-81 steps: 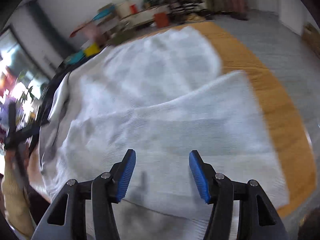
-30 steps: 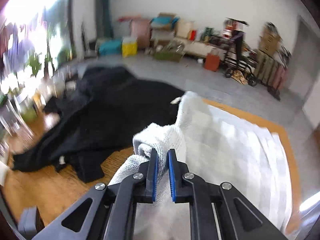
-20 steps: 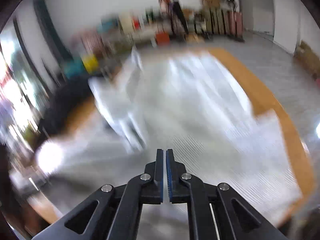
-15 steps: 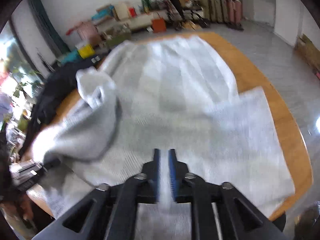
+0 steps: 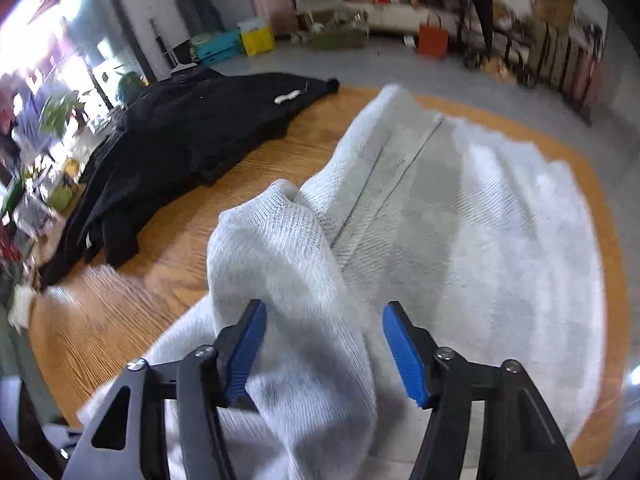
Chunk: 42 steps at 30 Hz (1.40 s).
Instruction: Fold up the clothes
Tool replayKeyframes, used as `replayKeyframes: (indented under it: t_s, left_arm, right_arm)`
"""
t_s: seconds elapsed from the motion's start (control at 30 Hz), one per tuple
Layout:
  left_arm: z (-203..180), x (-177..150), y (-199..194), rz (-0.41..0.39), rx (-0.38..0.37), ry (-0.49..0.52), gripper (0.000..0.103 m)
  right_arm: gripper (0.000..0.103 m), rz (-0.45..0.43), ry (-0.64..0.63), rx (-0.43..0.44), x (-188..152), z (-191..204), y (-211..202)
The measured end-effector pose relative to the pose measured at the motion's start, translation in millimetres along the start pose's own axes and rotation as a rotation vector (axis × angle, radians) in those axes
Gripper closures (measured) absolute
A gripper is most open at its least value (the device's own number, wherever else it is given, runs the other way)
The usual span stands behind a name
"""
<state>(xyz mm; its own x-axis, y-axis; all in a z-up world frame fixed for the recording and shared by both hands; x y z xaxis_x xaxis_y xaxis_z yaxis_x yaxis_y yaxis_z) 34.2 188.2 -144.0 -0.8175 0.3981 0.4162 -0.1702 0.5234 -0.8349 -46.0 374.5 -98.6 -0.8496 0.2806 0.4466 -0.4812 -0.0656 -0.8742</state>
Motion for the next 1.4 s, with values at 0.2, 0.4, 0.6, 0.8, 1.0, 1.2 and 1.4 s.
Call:
replayKeyframes:
  t_s: [0.2, 0.4, 0.6, 0.8, 1.0, 1.2, 1.4]
  left_arm:
    - [-5.9, 7.5, -9.0, -0.067, 0.046, -0.028, 0.095]
    - [-18.0, 15.3, -22.1, -0.150, 0.115, -0.015, 0.095]
    - [-20.7, 11.7, -10.5, -0.066, 0.162, 0.049, 0.092]
    - [-5.2, 8.6, -34.5, -0.023, 0.123, 0.025, 0.054]
    - [-4.0, 54.0, -65.9, -0.124, 0.166, 0.013, 0.033]
    - [-27.1, 109.1, 3.1, -0.024, 0.232, 0.027, 0.033]
    - [-53.4, 130.4, 77.5, 0.142, 0.328, 0.120, 0.033]
  right_arm:
    - [0.098, -0.179, 0.015, -0.030, -4.6, 1.8, -47.3]
    - [0.098, -0.495, 0.200, -0.119, -78.8, -42.2, -163.4]
    - [0.089, -0.300, 0.356, -0.155, -238.0, -83.6, -162.6]
    - [0.057, -0.270, 0.376, -0.235, -291.6, -119.4, -193.8]
    - [0.047, -0.353, 0.437, -0.275, -271.3, -161.2, -212.6]
    - [0.046, -0.318, 0.444, -0.252, -259.2, -179.6, -185.3]
    - [0.041, -0.270, 0.376, -0.224, -250.2, -176.8, -150.7]
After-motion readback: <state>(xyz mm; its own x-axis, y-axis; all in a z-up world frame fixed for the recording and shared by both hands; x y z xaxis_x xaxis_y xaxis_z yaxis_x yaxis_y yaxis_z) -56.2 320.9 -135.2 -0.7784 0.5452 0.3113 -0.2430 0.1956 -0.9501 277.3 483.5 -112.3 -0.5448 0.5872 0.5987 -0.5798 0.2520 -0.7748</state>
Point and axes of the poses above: each gripper's, at about its wrist camera, not at the fingertips, and y roughly the way its jaws point, z to its left, x to its top, the point moved 6 cm from there along y, roughly the way its jaws point, and after that the axes turned 3 degrees about x, right-handed, at the moved point
